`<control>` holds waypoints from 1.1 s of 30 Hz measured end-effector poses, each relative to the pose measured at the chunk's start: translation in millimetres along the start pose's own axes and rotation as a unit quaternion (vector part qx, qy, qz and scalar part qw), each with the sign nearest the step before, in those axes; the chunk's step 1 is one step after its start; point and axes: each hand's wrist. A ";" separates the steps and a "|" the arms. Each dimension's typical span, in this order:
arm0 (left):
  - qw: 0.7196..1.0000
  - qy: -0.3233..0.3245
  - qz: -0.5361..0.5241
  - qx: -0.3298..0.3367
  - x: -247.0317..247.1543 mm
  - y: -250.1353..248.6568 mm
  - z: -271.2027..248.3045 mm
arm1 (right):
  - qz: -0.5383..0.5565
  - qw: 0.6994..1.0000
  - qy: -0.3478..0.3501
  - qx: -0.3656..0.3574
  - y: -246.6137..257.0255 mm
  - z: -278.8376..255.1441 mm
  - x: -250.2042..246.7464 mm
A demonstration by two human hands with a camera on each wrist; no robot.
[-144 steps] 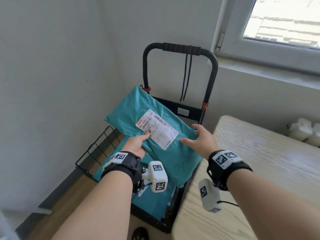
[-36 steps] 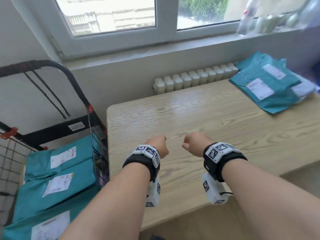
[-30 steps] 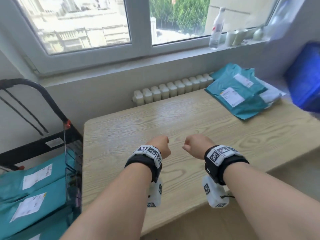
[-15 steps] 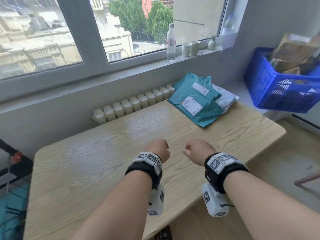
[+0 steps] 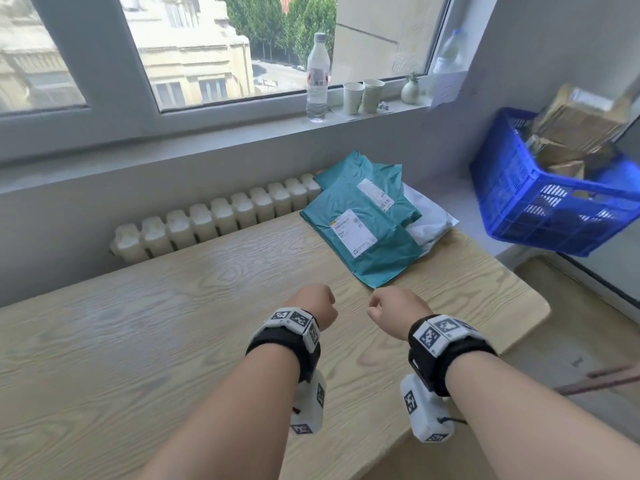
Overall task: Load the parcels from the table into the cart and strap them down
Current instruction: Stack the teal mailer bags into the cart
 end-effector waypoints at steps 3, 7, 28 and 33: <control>1.000 -0.001 -0.015 -0.011 -7.2 -10.8 22.7 | 0.008 1.000 0.014 0.003 -15.1 21.4 -3.7; 0.999 -0.016 -0.024 -0.030 -16.6 -27.0 46.3 | 0.036 0.999 0.005 0.009 -36.8 47.1 -10.5; 0.966 -0.023 -0.181 -0.184 -18.5 -124.1 162.1 | 0.107 0.990 -0.030 -0.092 -135.5 207.0 -79.0; 0.944 -0.016 -0.231 -0.237 -7.7 -129.5 184.4 | 0.154 0.984 -0.028 -0.089 -143.5 236.7 -78.9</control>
Point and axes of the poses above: each hand's wrist, its own z-axis towards the middle knuckle, its own x-axis out of the palm, y = z × x, and after that the axes turned 10 degrees about -x, right-handed
